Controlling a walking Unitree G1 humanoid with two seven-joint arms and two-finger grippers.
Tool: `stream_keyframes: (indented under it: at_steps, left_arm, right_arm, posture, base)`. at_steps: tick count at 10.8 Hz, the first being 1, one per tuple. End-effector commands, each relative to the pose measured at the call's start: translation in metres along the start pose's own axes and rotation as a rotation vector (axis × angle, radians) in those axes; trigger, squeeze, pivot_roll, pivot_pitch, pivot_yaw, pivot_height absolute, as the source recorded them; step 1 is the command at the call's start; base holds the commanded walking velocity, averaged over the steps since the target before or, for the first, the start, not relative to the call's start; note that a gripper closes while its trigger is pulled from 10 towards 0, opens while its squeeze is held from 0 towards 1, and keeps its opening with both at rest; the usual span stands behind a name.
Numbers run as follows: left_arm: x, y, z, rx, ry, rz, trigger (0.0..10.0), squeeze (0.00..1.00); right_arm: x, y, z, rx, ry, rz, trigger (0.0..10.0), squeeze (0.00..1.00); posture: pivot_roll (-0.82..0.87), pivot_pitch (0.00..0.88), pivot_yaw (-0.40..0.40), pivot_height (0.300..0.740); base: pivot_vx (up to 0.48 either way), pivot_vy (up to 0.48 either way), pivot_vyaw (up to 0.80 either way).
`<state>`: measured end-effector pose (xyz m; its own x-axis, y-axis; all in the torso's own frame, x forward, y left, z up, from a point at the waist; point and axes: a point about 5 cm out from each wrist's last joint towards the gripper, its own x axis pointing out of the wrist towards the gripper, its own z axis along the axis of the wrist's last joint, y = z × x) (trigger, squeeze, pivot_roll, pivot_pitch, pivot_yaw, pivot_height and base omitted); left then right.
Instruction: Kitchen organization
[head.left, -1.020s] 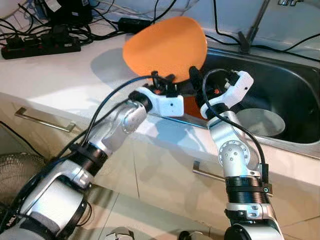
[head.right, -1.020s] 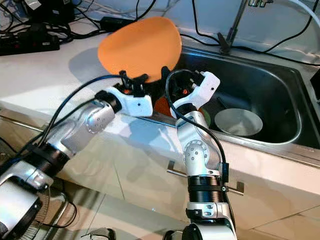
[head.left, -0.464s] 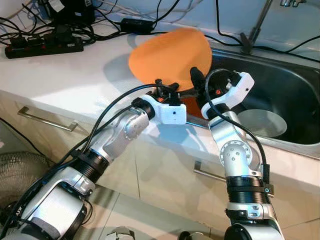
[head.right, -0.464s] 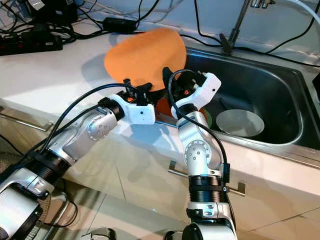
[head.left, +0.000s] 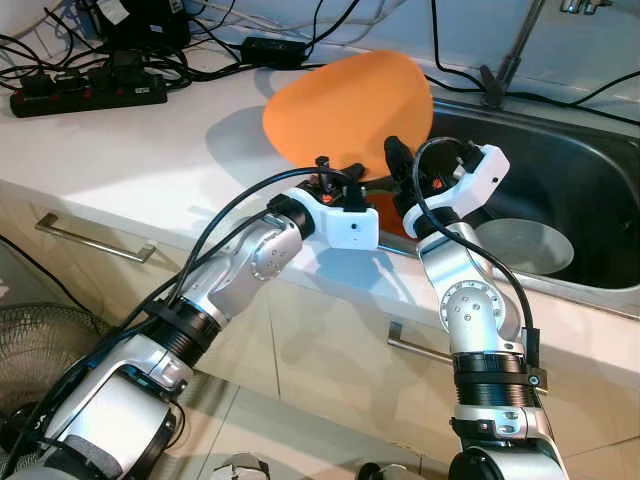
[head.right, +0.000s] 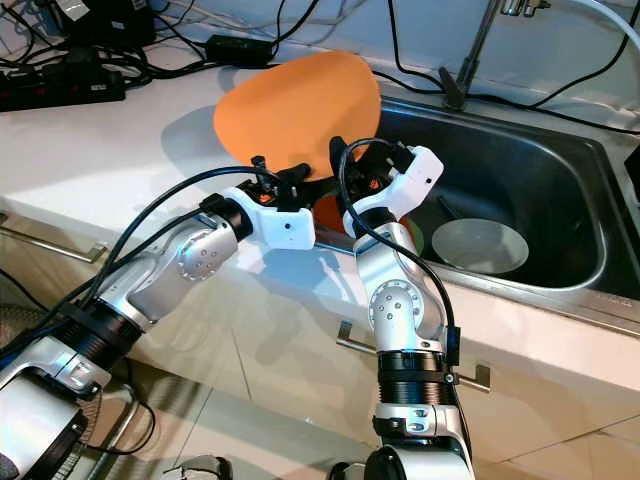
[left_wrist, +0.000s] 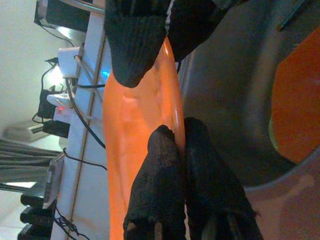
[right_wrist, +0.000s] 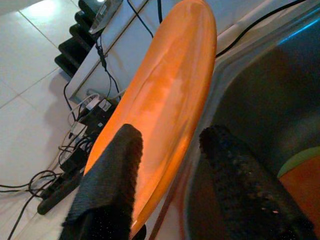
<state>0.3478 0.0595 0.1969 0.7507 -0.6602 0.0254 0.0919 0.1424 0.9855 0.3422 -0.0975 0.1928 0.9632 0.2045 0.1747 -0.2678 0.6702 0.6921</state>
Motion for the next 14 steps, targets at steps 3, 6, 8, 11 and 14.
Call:
stream_keyframes:
  at_steps: [3, 6, 8, 11, 14]
  left_arm:
    - [0.0025, 0.0096, 0.0111, 0.031, -0.056, 0.029, 10.0, 0.00]
    - [0.0032, 0.0103, 0.0117, 0.038, -0.057, 0.033, 10.0, 0.00]
    - [0.0033, 0.0104, 0.0110, 0.046, -0.055, 0.034, 10.0, 0.00]
    - [0.0034, 0.0109, 0.0102, 0.038, -0.049, 0.040, 10.0, 1.00]
    - [0.0036, 0.0127, 0.0102, 0.035, -0.046, 0.050, 10.0, 1.00]
  right_arm:
    - [0.0056, 0.0141, -0.0008, 0.045, -0.004, 0.029, 0.0, 0.00]
    - [0.0050, 0.0150, -0.0014, 0.060, -0.002, 0.035, 0.0, 0.00]
    - [0.0051, 0.0151, -0.0017, 0.075, 0.001, 0.038, 0.0, 0.00]
    - [0.0053, 0.0151, -0.0018, 0.092, 0.007, 0.039, 0.0, 0.00]
    - [0.0051, 0.0145, -0.0021, 0.100, 0.013, 0.035, 0.0, 0.00]
  posture:
    - [0.09, 0.038, -0.029, 0.740]
    - [0.09, 0.041, -0.030, 0.740]
    - [0.09, 0.043, -0.033, 0.740]
    - [0.09, 0.046, -0.034, 0.740]
    - [0.09, 0.050, -0.035, 0.740]
  base:
    - [0.000, 0.000, 0.00]
    - [0.000, 0.000, 0.00]
    - [0.000, 0.000, 0.00]
    - [0.000, 0.000, 0.00]
    - [0.000, 0.000, 0.00]
